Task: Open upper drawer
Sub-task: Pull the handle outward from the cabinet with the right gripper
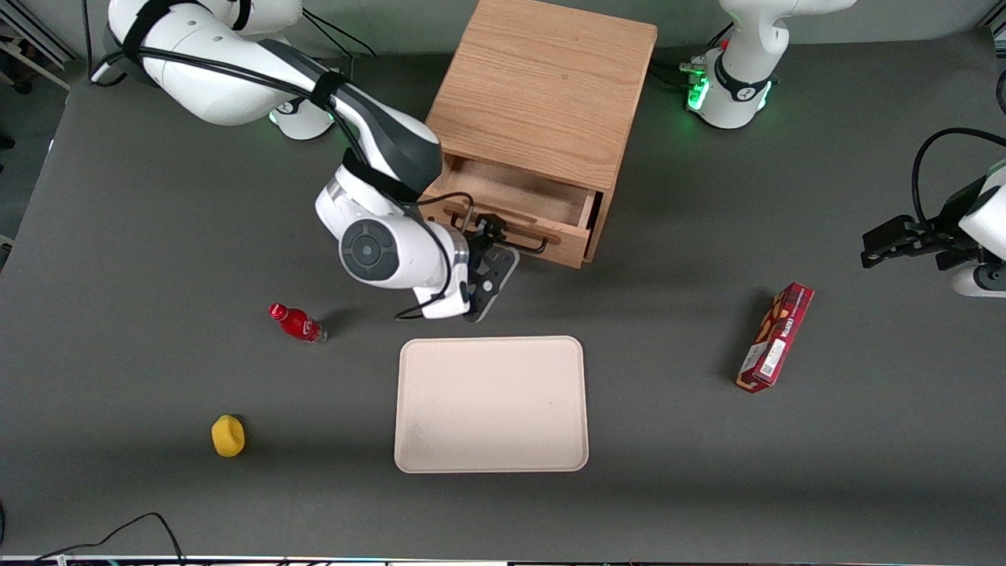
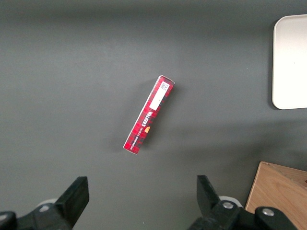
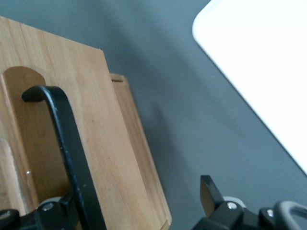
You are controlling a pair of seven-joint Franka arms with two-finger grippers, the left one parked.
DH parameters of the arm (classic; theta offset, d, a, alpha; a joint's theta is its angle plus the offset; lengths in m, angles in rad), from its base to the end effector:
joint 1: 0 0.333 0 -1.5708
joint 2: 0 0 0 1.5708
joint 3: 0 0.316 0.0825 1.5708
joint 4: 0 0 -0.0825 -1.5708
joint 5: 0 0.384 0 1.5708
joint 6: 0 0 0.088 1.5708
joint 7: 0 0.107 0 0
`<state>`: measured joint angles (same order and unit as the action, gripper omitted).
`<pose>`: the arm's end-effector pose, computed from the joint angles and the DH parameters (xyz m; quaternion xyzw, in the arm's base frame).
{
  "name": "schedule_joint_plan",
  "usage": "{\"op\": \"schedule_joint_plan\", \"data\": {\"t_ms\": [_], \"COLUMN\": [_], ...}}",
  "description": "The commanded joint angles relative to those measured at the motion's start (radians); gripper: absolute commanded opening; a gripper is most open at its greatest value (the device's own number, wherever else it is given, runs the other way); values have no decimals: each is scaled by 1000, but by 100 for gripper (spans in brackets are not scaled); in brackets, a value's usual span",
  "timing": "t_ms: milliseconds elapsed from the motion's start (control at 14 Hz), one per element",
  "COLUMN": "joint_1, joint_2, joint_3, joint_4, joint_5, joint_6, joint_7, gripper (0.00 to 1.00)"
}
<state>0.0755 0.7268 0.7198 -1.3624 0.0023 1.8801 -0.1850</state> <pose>0.5740 0.4207 0.3669 -0.8857 -0.4042 0.0866 0.2113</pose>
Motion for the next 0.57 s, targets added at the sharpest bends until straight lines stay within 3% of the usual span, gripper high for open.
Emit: {"op": "schedule_joint_plan", "data": {"t_ms": [0,500], "joint_1": [10,13], "joint_2": [57,140], "joint_3": [-13,-74], "joint_4": [110,255], "joint_5": [-25,-27], "joint_6": [-48,-49], "joint_7": [-17,-70], "gripper": [100,100]}}
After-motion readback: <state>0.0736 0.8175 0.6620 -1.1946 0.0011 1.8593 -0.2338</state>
